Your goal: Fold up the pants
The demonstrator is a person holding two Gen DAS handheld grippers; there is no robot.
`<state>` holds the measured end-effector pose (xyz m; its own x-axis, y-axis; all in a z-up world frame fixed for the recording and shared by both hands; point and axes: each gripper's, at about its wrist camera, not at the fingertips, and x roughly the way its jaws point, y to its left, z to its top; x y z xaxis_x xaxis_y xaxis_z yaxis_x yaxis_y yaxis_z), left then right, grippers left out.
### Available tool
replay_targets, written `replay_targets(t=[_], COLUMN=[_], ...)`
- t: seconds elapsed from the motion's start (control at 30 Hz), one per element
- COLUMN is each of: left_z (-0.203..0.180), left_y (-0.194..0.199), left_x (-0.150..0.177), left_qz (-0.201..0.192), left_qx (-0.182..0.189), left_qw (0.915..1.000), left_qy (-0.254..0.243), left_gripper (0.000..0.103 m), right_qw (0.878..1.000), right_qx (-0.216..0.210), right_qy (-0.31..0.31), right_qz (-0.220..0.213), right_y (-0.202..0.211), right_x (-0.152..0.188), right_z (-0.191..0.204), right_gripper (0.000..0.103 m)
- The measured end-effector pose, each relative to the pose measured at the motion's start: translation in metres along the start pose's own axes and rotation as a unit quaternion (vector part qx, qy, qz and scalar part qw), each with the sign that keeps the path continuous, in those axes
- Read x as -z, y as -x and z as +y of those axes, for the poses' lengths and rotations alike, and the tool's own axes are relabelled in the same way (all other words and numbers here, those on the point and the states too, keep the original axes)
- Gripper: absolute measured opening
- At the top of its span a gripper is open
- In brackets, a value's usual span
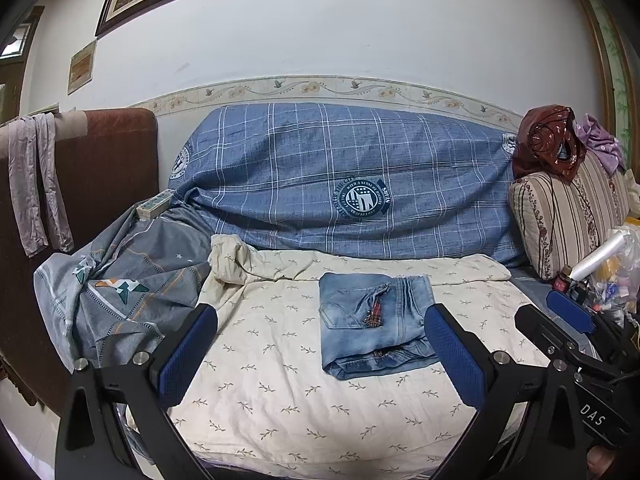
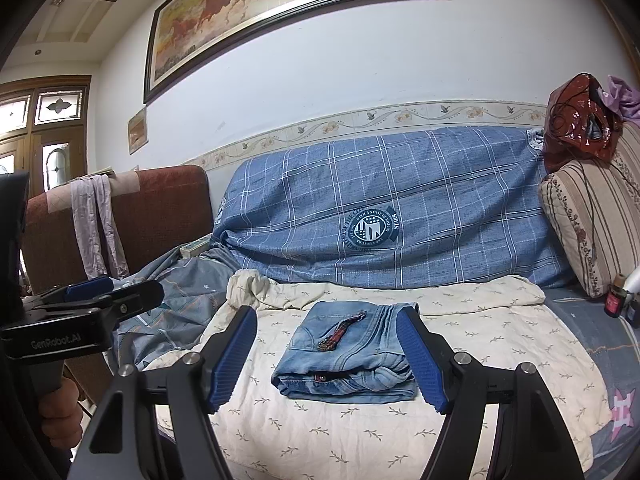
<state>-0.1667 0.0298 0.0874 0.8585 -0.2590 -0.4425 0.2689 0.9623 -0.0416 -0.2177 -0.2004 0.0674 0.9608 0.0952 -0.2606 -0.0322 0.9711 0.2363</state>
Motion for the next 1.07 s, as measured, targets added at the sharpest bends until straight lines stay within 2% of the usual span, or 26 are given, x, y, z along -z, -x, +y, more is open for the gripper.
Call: replay_targets(t=[0.37, 0.6, 0.9, 1.07], left_z=[0.002, 0.008, 0.018, 0.02], left_y=[-0.003, -0.022, -0.028, -0.038], left_x=[0.002, 0.008, 0.01, 0.013], left_qz=[0.002, 0.021, 0.014, 0.024], left_qx=[0.004, 0.004, 0.009, 0.013], left_qw=[1.0, 0.9997, 0.9996, 0.9993], left_qy=[0.004, 0.01, 0.022, 0.027], left_gripper=[0.103, 0.103, 0.103, 0.103], right_qw=[1.0, 1.0, 0.999, 0.999], right_qx=[0.002, 0.008, 0.002, -0.001], right_qy=[0.004, 0.009, 0.014, 0.017], right_qz=[0.007, 0.021, 0.031, 0.041], right_y=[-0.004, -0.016, -0.029, -0.037], right_x=[0.004, 0.008, 0.012, 0.014], right_z=[0.002, 0.003, 0.008, 0.006], right_gripper=[0.075, 0.075, 0.075, 0.075])
